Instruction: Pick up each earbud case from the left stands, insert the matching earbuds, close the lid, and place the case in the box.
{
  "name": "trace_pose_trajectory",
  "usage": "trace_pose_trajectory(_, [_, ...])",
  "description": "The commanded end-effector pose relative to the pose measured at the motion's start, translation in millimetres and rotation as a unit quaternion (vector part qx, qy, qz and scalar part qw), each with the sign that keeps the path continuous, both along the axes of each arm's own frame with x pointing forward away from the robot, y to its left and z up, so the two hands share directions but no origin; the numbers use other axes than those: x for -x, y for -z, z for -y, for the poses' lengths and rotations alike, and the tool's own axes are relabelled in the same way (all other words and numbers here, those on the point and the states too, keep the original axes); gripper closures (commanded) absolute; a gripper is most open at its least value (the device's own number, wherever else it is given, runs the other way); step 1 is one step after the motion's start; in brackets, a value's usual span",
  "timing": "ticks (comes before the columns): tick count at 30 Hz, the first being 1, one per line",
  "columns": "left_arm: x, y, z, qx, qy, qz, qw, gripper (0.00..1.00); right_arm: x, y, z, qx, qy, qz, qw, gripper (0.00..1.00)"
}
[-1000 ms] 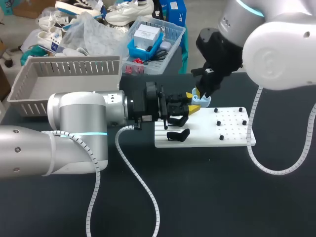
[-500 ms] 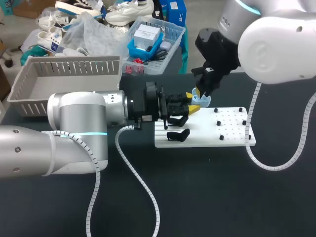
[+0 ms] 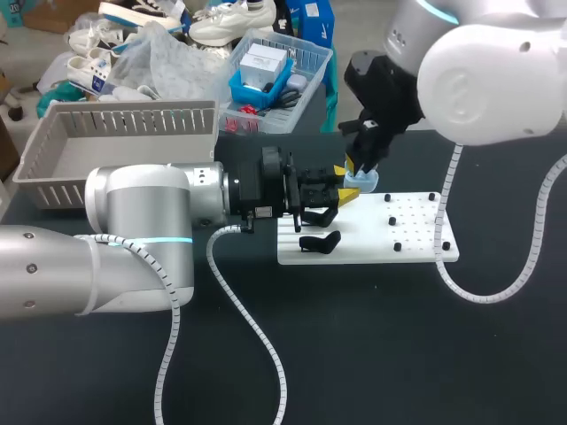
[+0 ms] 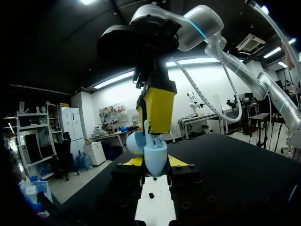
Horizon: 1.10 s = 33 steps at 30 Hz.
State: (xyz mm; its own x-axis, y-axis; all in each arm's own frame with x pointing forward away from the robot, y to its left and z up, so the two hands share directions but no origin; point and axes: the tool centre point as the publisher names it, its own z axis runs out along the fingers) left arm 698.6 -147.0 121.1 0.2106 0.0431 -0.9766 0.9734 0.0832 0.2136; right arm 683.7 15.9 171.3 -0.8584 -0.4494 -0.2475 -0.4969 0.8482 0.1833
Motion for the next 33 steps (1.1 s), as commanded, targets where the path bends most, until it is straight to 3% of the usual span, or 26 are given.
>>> trace_pose_trajectory(1, [-0.1,0.6,0.2,0.001,0.0,0.001,1.0,1.0,-1.5,0.0,-0.9,0.001,-0.001,-0.001,1.0,1.0])
trace_pose_trajectory(33, [-0.1,0.6,0.2,0.001,0.0,0.001,1.0,1.0,2.0,7.6,-4.5,0.021,-0.001,-0.006,1.0,1.0])
